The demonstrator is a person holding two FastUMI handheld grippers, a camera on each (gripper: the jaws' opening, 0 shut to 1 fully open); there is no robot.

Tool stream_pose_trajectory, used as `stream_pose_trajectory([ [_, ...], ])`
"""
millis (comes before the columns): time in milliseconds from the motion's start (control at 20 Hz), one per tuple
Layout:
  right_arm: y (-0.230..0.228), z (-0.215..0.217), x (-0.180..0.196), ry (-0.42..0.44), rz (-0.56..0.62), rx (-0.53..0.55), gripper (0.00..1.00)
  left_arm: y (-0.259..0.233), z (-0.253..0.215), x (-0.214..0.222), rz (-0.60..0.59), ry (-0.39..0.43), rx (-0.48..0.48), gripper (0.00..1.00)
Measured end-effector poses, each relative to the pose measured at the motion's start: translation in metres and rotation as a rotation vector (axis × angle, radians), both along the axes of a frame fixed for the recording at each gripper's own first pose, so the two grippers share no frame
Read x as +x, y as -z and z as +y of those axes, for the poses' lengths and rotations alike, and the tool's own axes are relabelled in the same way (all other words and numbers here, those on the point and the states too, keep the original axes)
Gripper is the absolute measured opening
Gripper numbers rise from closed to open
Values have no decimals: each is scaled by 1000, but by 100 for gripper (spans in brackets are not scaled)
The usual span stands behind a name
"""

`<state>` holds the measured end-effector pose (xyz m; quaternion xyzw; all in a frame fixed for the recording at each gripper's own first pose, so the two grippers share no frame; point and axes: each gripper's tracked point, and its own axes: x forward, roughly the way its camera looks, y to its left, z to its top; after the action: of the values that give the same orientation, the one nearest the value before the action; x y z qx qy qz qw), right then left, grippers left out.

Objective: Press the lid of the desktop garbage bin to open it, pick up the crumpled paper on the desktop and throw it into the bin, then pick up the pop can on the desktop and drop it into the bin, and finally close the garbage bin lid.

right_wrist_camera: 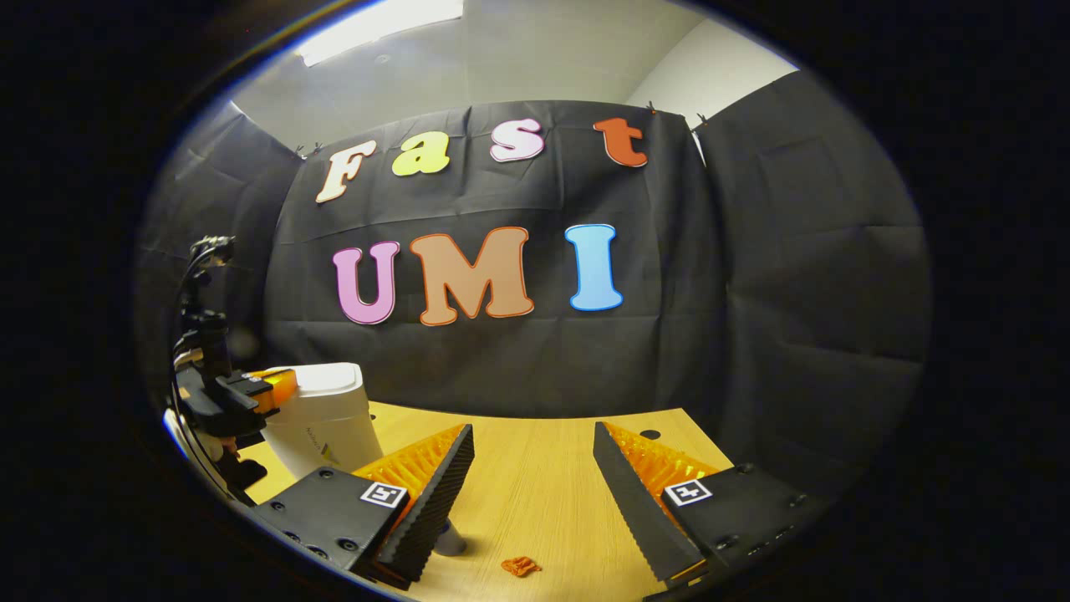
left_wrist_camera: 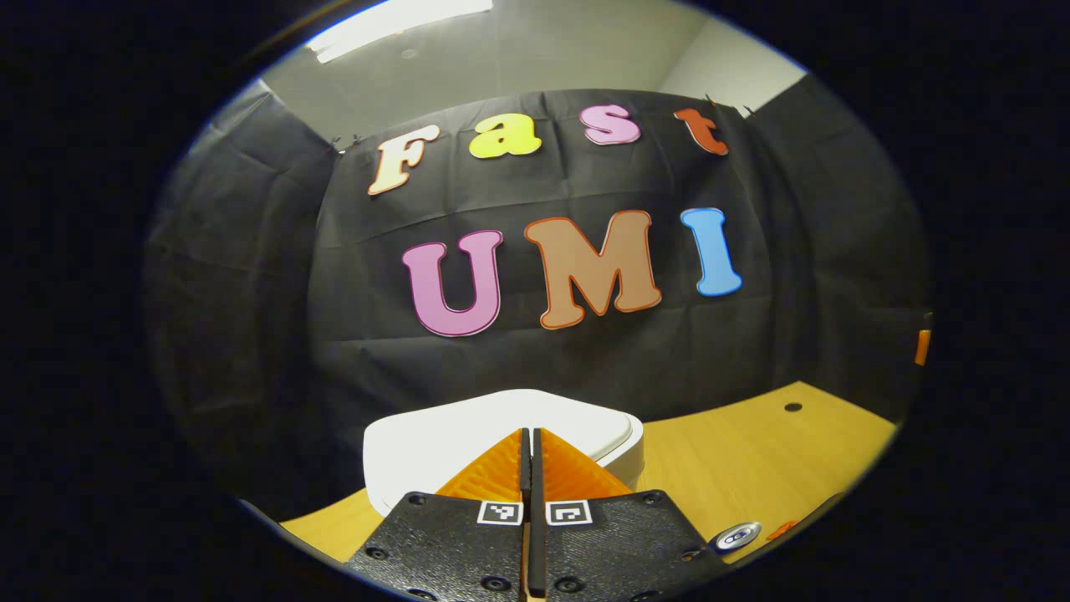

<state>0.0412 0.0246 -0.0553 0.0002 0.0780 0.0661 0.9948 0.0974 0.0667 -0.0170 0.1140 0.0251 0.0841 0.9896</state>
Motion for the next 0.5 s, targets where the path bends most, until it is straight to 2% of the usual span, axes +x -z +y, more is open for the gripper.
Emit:
stream_pose_trajectory([
  [150,27,10,-2,-40,45,-16,95,-50,1,-6,-102,14,28,0],
  [250,47,11,-4,-51,87,-29,96,-83,-5,-9,-180,35,12,5],
  [350,62,10,-7,-58,119,-35,95,-102,-11,-16,-226,57,-11,13],
  [500,82,7,-8,-61,157,-32,96,-121,-18,-33,-270,77,-51,15],
])
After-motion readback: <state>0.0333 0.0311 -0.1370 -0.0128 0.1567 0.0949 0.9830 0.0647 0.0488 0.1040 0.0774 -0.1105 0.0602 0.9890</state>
